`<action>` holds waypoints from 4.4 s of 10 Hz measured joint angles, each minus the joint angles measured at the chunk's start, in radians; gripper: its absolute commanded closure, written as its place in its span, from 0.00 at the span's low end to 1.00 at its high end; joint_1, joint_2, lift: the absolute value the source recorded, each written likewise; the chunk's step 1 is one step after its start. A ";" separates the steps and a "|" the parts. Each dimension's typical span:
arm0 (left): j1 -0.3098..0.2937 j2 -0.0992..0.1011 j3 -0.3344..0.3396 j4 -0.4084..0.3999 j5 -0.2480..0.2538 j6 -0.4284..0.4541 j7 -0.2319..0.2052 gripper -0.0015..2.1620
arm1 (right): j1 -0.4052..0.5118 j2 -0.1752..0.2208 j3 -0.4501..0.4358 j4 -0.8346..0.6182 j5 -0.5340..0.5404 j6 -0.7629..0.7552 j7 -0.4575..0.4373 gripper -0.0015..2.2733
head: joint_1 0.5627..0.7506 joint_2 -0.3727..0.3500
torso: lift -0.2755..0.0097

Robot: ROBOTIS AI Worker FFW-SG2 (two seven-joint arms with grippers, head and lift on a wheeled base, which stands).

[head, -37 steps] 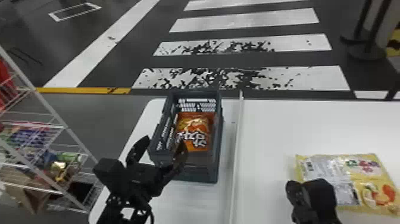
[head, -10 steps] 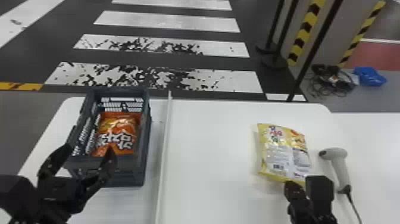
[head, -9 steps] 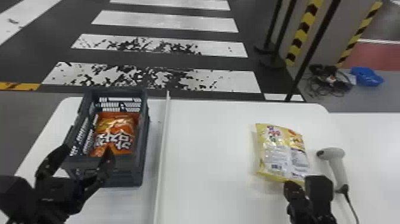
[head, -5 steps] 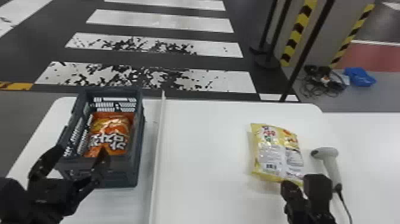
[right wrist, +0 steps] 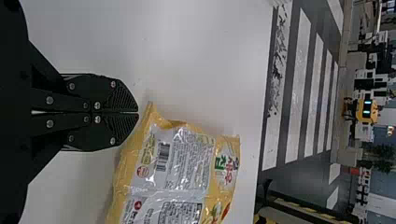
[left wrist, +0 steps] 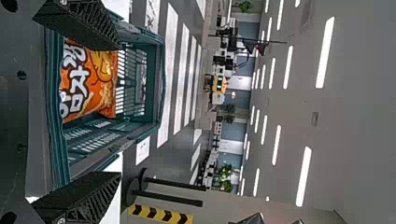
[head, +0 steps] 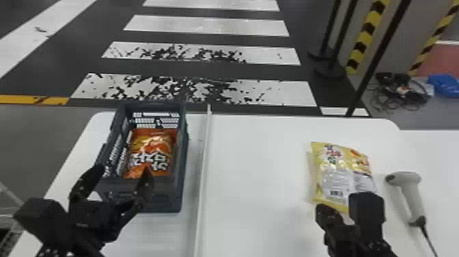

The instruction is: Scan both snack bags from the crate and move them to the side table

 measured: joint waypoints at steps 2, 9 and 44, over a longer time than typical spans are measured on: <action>0.004 0.001 0.000 -0.004 0.000 0.000 0.000 0.02 | -0.049 -0.001 0.038 0.045 -0.008 0.007 0.010 0.99 | 0.70 0.57 | 0.62; -0.002 0.009 0.000 -0.003 0.001 0.000 -0.006 0.02 | -0.180 -0.005 0.015 0.190 -0.004 -0.002 0.010 0.99 | 0.70 0.55 | 0.62; -0.009 0.037 -0.009 0.010 0.004 0.003 -0.014 0.02 | -0.256 -0.151 -0.424 0.352 -0.140 -0.094 0.104 0.04 | 0.70 0.10 | 0.62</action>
